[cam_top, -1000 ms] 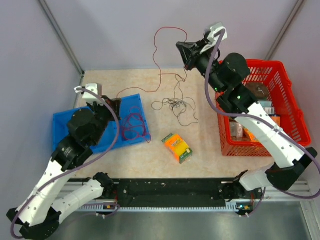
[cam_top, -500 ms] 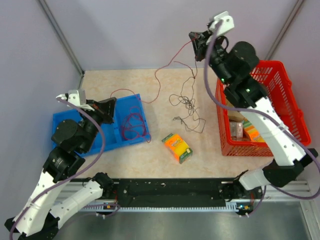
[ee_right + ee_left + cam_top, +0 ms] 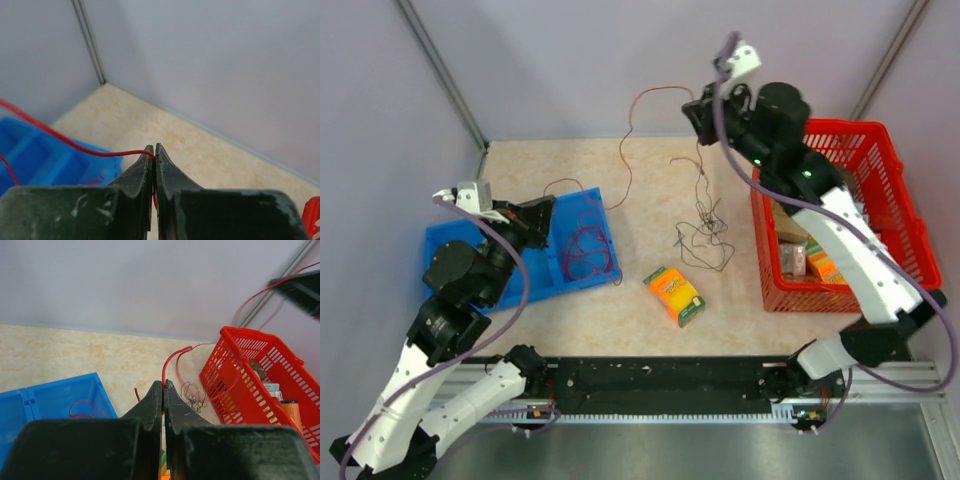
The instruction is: Untangle the cables
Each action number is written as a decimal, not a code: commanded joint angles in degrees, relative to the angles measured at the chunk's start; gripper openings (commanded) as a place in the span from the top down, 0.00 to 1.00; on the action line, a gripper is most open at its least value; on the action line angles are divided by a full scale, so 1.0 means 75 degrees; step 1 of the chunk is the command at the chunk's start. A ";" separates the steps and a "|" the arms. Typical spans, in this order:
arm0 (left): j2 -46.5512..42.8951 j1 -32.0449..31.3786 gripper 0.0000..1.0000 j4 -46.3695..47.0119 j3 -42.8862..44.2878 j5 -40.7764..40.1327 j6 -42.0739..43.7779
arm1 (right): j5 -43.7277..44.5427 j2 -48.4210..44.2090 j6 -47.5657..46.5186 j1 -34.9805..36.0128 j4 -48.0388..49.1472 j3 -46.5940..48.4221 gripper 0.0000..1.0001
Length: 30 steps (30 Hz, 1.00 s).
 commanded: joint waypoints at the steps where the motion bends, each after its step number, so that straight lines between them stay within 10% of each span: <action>1: -0.0035 -0.0001 1.00 0.0492 -0.0224 0.0173 -0.0207 | 0.0229 -0.0650 0.1015 -0.0187 0.0514 -0.1008 1.00; 11: 0.2493 0.0571 1.00 -0.0936 0.0314 -0.1526 -0.0381 | -0.0750 -0.0588 0.2191 -0.0211 -0.1329 -0.2372 1.00; 24: 0.4852 0.2999 0.98 -0.0587 -0.0001 -0.0004 -0.1273 | -0.3200 -0.0553 0.3278 -0.0117 -0.0758 -0.2205 1.00; 30: 0.4455 0.3023 0.33 -0.0598 -0.0352 0.1027 -0.1333 | -0.3353 -0.0519 0.3631 -0.0070 -0.0123 -0.2464 1.00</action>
